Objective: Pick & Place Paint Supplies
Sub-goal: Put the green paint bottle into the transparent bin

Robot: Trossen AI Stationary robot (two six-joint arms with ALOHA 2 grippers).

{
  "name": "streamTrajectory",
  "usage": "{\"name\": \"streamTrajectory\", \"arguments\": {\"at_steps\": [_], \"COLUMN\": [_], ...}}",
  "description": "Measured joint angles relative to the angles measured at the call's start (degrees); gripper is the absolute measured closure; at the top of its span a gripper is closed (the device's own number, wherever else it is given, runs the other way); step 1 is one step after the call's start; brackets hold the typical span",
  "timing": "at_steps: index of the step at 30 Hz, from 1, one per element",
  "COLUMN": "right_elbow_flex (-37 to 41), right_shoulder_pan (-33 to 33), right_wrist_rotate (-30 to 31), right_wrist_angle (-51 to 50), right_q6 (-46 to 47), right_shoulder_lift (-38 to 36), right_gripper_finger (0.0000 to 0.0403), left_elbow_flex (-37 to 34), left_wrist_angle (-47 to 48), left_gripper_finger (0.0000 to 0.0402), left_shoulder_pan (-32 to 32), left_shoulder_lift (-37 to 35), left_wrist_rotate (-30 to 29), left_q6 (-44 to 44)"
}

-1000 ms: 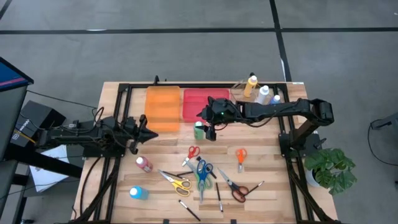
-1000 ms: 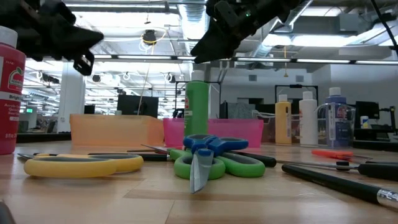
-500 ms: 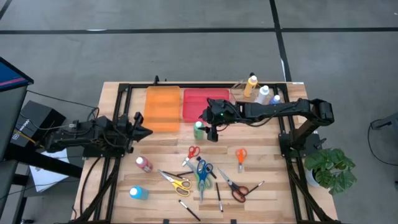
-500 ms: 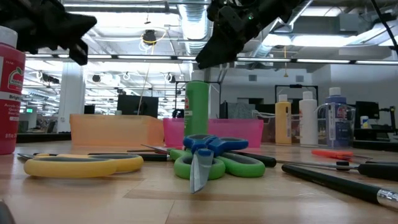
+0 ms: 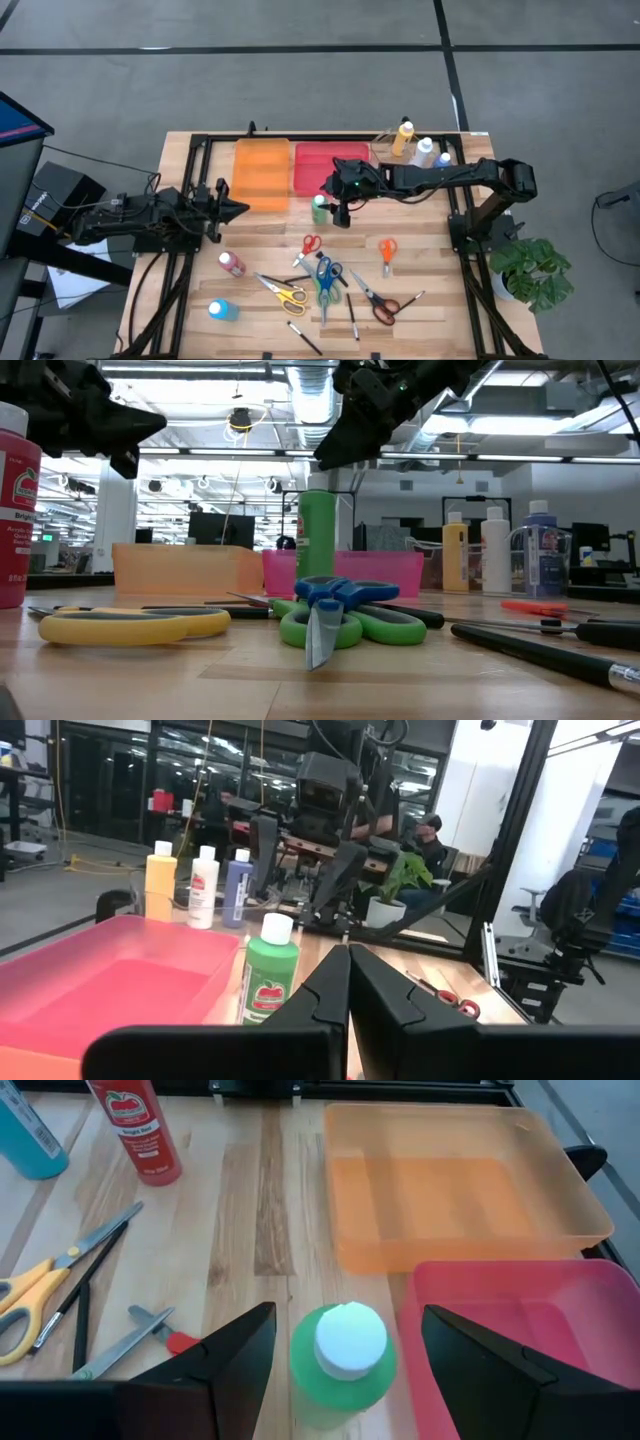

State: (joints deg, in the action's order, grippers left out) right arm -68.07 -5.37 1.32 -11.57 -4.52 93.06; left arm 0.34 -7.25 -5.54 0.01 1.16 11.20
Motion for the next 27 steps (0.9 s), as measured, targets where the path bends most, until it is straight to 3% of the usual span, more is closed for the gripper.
{"name": "streamTrajectory", "arguments": {"at_steps": [27], "right_elbow_flex": [0.0], "right_shoulder_pan": [-1.68], "right_wrist_rotate": [-1.76], "right_wrist_angle": [0.22], "right_q6": [1.98], "right_shoulder_lift": [0.0], "right_gripper_finger": [0.0154], "left_elbow_flex": [0.0], "left_wrist_angle": [-0.1], "left_gripper_finger": [0.0401], "left_shoulder_pan": [-0.01], "left_shoulder_lift": [6.49], "left_wrist_rotate": [-0.13], "left_q6": [0.02]}}
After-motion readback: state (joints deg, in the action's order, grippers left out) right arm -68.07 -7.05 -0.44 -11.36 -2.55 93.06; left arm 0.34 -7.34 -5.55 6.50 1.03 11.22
